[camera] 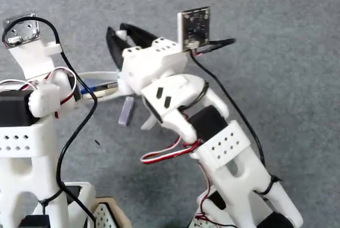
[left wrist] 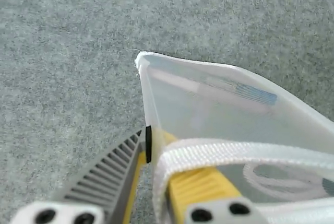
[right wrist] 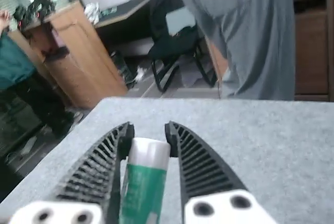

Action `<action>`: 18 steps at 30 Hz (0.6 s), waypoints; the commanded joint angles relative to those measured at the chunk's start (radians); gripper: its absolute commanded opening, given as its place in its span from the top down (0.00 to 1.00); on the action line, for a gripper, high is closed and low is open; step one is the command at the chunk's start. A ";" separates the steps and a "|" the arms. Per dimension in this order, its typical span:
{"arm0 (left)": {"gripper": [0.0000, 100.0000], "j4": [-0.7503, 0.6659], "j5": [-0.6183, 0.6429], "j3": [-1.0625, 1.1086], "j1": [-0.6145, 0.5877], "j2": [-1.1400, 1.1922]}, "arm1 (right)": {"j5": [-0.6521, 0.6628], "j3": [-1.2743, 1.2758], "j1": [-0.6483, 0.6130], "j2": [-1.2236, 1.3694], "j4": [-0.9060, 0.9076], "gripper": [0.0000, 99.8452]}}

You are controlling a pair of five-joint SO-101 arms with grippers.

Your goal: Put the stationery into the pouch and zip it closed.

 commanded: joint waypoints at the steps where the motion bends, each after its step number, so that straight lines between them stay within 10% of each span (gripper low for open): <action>1: 0.97 0.000 0.006 -0.013 -0.012 -0.011 | 0.000 0.012 0.106 -0.025 -0.031 0.99; 18: 0.97 -0.002 0.008 -0.013 -0.012 -0.011 | -0.005 0.418 0.293 -0.018 -0.029 0.99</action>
